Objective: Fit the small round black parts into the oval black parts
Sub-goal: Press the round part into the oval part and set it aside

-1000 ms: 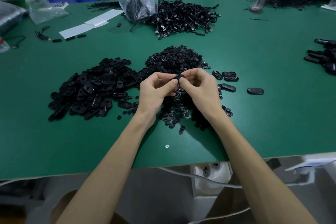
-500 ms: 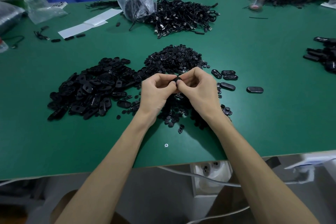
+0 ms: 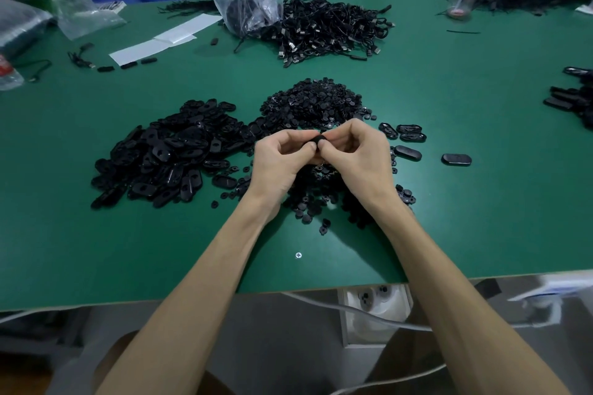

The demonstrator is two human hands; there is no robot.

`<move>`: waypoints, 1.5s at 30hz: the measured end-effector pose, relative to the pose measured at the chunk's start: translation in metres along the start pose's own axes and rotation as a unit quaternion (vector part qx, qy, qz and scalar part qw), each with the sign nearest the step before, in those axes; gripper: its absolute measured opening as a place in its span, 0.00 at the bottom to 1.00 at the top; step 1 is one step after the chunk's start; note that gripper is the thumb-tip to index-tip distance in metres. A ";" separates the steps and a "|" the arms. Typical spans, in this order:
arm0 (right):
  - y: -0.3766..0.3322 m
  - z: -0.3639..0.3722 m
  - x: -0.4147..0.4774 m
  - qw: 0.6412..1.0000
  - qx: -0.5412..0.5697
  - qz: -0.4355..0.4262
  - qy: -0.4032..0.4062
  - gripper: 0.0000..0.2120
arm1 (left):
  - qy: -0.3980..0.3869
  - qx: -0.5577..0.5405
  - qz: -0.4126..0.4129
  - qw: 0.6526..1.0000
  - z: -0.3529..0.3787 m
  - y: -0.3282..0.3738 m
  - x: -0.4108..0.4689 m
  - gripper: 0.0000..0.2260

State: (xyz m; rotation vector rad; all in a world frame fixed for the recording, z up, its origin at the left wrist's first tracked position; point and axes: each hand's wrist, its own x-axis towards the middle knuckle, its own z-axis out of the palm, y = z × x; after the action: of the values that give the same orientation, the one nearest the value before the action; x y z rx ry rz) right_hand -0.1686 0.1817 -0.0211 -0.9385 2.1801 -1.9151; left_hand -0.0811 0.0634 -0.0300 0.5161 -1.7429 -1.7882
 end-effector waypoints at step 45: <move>0.010 -0.009 0.008 0.984 -0.175 0.000 -0.013 0.21 | 0.255 0.412 0.072 0.872 -0.037 -0.002 0.016 0.09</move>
State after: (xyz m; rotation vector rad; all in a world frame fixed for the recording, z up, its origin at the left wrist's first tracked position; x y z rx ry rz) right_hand -0.1828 0.1861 -0.0254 -1.0022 2.5508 -1.5339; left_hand -0.0699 0.0248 -0.0325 1.0505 -1.9980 -0.6218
